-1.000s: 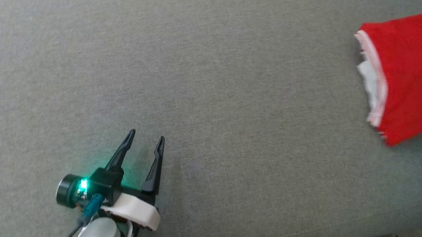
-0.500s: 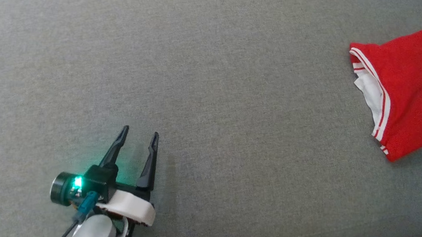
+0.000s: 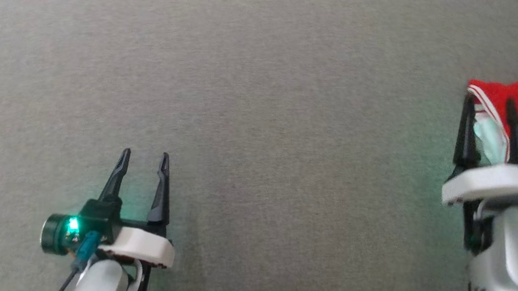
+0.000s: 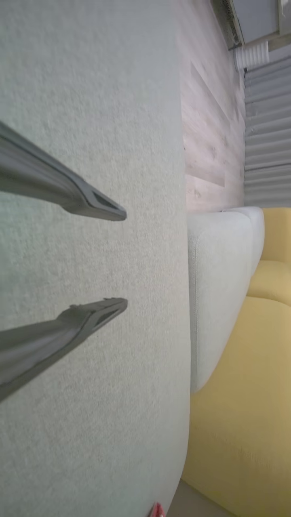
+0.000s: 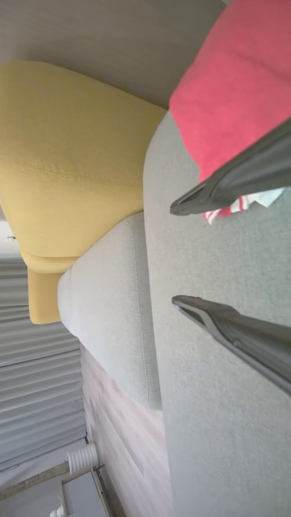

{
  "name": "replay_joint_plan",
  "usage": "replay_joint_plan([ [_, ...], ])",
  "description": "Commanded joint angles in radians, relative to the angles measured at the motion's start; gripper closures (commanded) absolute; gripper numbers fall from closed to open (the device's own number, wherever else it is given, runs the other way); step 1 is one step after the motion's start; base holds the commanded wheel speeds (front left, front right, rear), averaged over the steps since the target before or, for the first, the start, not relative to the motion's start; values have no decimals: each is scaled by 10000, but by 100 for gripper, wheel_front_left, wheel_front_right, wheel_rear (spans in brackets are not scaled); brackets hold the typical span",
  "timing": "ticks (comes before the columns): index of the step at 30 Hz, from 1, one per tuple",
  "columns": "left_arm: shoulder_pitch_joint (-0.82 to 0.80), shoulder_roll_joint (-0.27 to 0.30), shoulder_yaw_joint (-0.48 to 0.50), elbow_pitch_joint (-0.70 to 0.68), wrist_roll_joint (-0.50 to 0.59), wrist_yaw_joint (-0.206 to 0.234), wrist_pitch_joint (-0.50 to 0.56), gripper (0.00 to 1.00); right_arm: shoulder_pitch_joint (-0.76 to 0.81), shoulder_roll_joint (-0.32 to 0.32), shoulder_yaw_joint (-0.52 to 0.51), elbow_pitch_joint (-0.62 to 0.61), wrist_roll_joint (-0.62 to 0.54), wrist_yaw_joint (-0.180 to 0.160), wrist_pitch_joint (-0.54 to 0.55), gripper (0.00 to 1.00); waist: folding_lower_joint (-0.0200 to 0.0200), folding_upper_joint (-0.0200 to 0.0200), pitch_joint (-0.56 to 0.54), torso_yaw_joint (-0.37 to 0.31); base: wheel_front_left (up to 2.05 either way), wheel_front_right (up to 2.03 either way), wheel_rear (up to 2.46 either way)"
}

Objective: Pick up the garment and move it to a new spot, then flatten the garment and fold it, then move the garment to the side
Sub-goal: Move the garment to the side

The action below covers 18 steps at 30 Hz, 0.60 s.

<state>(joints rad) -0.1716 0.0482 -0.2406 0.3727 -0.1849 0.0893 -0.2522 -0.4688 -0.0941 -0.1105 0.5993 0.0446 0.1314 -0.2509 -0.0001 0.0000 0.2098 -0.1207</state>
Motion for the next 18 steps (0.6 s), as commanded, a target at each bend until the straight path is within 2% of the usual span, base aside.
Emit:
replay_joint_plan([
  [1,15,20,402,-319,-48,76,-95,0,118,87,141,-395,64,-7,-107,0,1,0,-109,300,0,0,0],
  [8,264,20,607,-310,-174,196,-95,0,1439,401,264,-856,277,-7,-108,0,1,0,-454,1053,0,0,0],
  [18,615,20,880,-354,-296,149,-95,0,2104,435,930,-945,774,-7,-108,0,1,0,-1068,1516,0,0,0],
])
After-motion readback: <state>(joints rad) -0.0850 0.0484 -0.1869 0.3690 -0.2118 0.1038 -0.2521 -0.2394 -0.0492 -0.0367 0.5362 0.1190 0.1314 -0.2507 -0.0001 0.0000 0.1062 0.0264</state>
